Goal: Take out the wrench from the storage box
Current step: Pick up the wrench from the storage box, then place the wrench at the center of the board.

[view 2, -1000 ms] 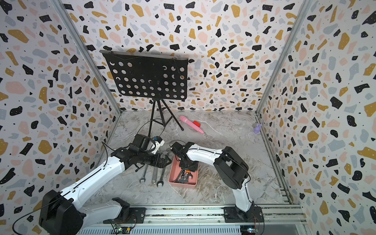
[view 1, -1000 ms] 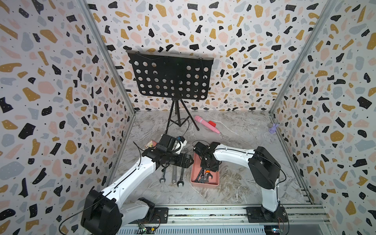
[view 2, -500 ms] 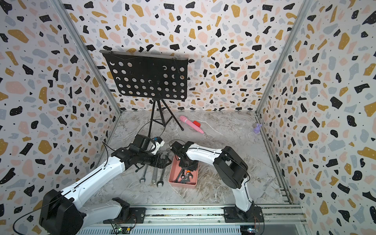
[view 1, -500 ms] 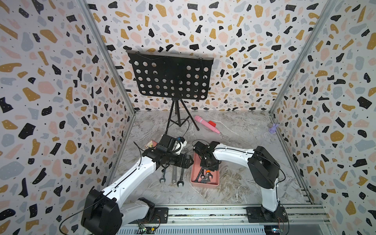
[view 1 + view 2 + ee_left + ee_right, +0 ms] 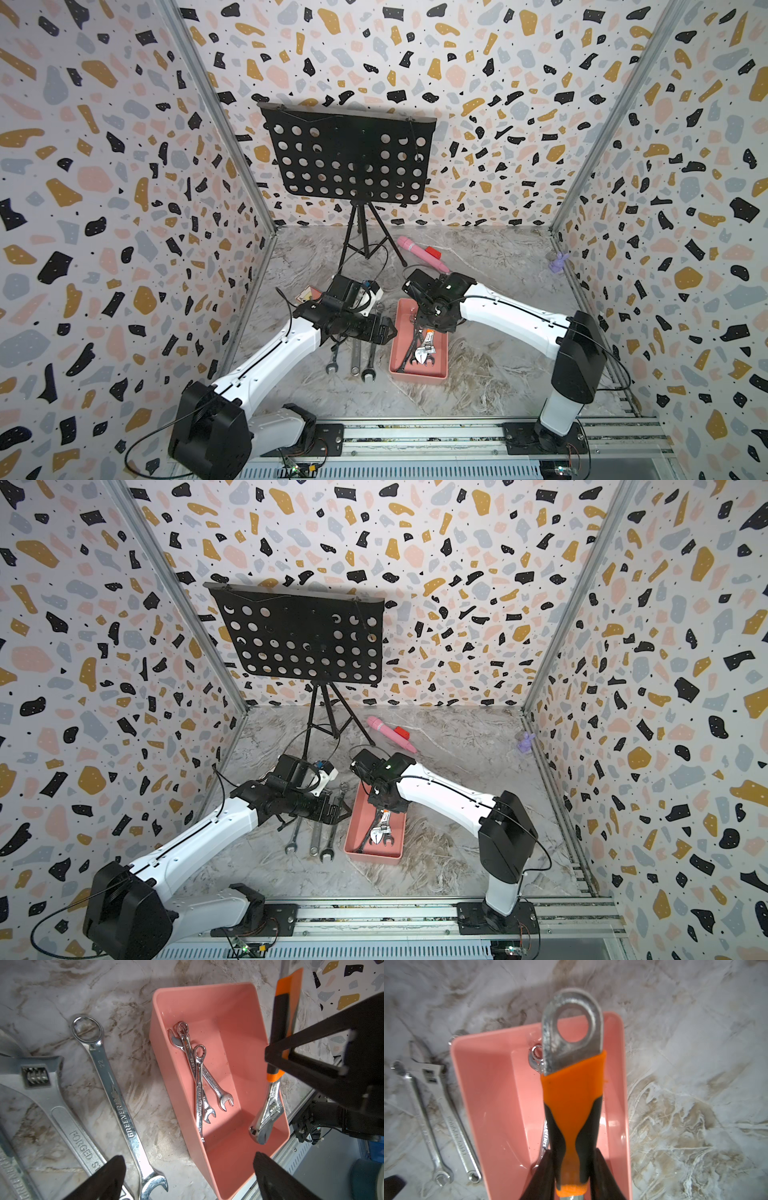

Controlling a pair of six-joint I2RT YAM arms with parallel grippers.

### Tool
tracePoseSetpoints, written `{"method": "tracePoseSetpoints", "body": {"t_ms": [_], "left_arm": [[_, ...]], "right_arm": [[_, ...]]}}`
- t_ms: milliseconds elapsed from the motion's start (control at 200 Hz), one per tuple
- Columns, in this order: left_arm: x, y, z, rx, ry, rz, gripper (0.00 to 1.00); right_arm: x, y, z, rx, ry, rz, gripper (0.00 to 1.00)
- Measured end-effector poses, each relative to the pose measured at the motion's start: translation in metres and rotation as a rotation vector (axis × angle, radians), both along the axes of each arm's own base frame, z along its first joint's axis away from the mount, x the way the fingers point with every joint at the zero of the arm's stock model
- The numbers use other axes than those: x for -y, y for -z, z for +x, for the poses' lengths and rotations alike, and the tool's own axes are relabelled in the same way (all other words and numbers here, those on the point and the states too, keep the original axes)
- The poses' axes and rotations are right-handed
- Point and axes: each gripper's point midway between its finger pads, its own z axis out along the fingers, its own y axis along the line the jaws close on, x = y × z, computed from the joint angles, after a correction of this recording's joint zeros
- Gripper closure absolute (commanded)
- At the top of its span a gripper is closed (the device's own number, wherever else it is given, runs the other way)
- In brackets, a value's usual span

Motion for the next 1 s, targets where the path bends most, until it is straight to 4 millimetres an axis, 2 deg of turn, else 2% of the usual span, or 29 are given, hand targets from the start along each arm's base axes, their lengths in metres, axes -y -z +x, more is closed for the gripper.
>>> {"method": "tracePoseSetpoints", "body": {"t_ms": [130,220,315,405,531,656,791,1001], "left_arm": [[0.002,-0.001,-0.001,-0.012,-0.001,-0.015,0.00],[0.002,-0.001,-0.002,-0.019,-0.009,-0.018,0.00],[0.002,-0.001,-0.001,-0.023,-0.014,-0.020,0.00],[0.002,-0.001,-0.001,-0.027,-0.018,-0.021,0.00],[0.002,-0.001,-0.001,-0.031,-0.024,-0.023,0.00],[0.002,-0.001,-0.002,-0.035,-0.029,-0.023,0.00],[0.002,0.000,-0.002,-0.037,-0.031,-0.023,0.00],[0.001,0.001,-0.002,-0.042,-0.036,-0.022,0.00]], "right_arm": [[0.017,-0.025,0.000,0.034,-0.038,0.010,1.00],[0.039,-0.038,0.006,0.060,-0.059,0.007,1.00],[0.069,-0.044,0.009,0.067,-0.078,-0.020,1.00],[0.095,-0.040,0.009,0.047,-0.097,-0.054,1.00],[0.117,-0.019,0.002,-0.014,-0.162,-0.109,1.00],[0.121,0.024,-0.010,-0.111,-0.223,-0.080,1.00],[0.116,0.062,-0.019,-0.198,-0.268,-0.039,1.00],[0.099,0.099,0.000,-0.209,-0.291,0.008,1.00]]}}
